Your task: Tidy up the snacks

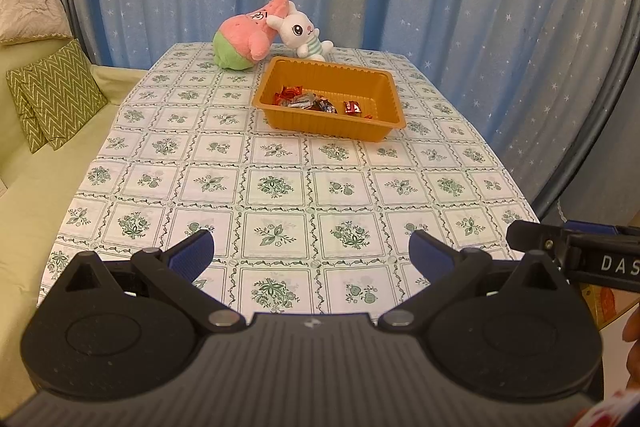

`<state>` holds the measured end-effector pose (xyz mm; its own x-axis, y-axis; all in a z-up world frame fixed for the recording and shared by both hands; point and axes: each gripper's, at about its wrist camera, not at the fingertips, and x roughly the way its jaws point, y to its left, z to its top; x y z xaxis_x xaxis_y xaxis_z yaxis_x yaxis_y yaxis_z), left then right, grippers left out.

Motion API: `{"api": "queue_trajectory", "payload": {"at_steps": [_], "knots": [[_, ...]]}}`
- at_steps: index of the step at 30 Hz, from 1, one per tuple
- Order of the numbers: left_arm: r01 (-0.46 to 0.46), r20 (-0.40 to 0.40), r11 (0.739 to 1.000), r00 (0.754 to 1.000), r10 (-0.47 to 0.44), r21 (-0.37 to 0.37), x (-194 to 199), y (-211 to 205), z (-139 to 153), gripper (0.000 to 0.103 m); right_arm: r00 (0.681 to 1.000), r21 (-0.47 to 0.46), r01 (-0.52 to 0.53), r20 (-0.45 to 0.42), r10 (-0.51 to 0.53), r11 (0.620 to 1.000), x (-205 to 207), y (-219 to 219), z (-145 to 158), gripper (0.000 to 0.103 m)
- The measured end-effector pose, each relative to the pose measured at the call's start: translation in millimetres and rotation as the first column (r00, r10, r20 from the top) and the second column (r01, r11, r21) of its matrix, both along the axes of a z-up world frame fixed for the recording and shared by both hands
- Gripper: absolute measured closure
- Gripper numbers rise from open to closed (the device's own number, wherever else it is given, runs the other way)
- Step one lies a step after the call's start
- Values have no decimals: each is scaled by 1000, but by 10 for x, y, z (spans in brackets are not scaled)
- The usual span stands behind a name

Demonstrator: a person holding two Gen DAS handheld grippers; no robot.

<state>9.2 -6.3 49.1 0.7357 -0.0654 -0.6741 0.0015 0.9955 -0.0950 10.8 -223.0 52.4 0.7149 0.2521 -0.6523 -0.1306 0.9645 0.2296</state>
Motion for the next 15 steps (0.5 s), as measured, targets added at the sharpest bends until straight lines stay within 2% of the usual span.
{"api": "queue_trajectory", "payload": {"at_steps": [15], "knots": [[7,-2,1000,1000,-7,-1,3,-6,-22,0,1000,1,4,-3,-4,1000,-3,-2,-38,24]]}}
